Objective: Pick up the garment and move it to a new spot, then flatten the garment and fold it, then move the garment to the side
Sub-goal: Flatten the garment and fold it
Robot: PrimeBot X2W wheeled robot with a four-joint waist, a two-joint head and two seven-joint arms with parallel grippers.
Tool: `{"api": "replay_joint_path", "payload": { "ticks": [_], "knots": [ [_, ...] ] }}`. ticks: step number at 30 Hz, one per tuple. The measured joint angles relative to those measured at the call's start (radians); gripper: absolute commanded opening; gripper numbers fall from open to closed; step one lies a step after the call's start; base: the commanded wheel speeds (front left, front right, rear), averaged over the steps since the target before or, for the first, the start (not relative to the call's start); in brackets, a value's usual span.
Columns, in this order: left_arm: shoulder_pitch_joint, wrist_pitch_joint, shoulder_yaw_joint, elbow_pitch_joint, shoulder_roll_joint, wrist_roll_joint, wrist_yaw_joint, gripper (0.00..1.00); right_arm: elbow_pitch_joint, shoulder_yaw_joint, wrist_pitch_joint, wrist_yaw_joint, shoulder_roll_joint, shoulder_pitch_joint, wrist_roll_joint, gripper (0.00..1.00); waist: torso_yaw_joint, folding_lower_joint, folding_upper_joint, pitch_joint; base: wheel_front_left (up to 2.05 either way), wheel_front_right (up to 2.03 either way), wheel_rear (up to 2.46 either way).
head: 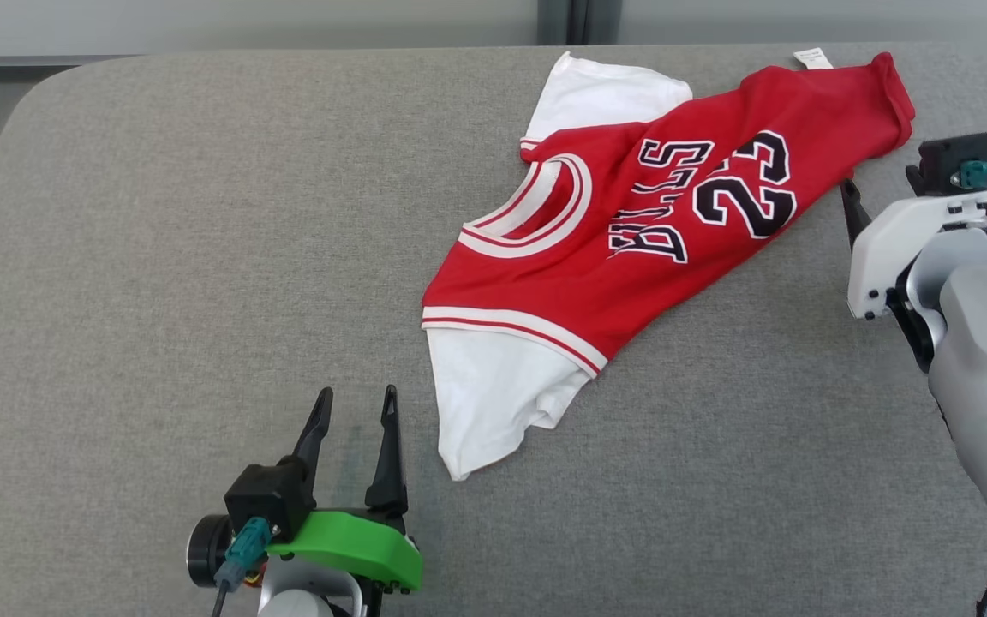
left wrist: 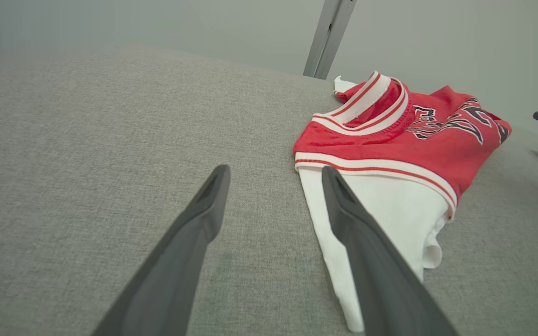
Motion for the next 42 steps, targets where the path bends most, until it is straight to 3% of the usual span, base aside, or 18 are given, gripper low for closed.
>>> {"api": "replay_joint_path", "payload": {
  "ticks": [7,19,20,21,22,23,24,33,42],
  "knots": [
    [-0.020,0.000,-0.008,0.001,0.000,0.012,-0.008,1.00,0.007,0.017,0.029,0.000,0.002,0.026,0.057,1.00,-0.011,0.0000,0.0000,0.040,0.00,0.00,0.00],
    [-0.040,0.000,-0.012,0.008,-0.001,0.015,-0.013,1.00,0.021,0.011,0.141,0.000,0.032,-0.011,0.107,1.00,0.069,0.0000,0.0000,0.092,0.00,0.00,0.00],
    [-0.040,0.000,-0.011,0.008,-0.001,0.015,-0.013,1.00,0.021,0.008,0.151,0.000,0.032,-0.011,0.108,0.82,0.074,0.0000,0.0000,0.094,0.00,0.00,0.00],
    [-0.040,0.000,-0.011,0.009,-0.001,0.015,-0.013,1.00,0.021,0.005,0.161,0.000,0.031,-0.011,0.108,0.46,0.079,0.0000,0.0000,0.096,0.00,0.00,0.00],
    [-0.040,0.000,-0.010,0.009,-0.002,0.015,-0.012,1.00,0.021,0.002,0.168,0.000,0.031,-0.011,0.108,0.36,0.082,0.0000,0.0000,0.096,0.00,0.00,0.00],
    [-0.040,0.000,-0.009,0.010,-0.002,0.015,-0.011,1.00,0.021,0.000,0.170,0.000,0.033,-0.010,0.109,0.07,0.083,0.0000,0.0000,0.095,0.00,0.00,0.00],
    [-0.040,0.000,-0.006,0.010,-0.002,0.015,-0.008,1.00,0.022,-0.001,0.169,0.000,0.036,-0.009,0.109,0.00,0.083,0.0000,0.0000,0.093,0.00,0.00,0.00],
    [-0.008,0.000,0.004,0.014,-0.003,0.015,-0.009,1.00,-0.023,0.019,0.039,0.000,0.050,0.040,0.129,0.00,0.027,0.0000,0.0000,0.052,0.00,0.00,0.00],
    [0.043,0.000,0.017,0.014,-0.002,0.007,0.000,1.00,-0.223,0.060,-0.044,0.000,0.035,0.219,0.222,0.00,-0.069,0.0000,0.0000,-0.024,0.00,0.00,0.00]
  ]
}}
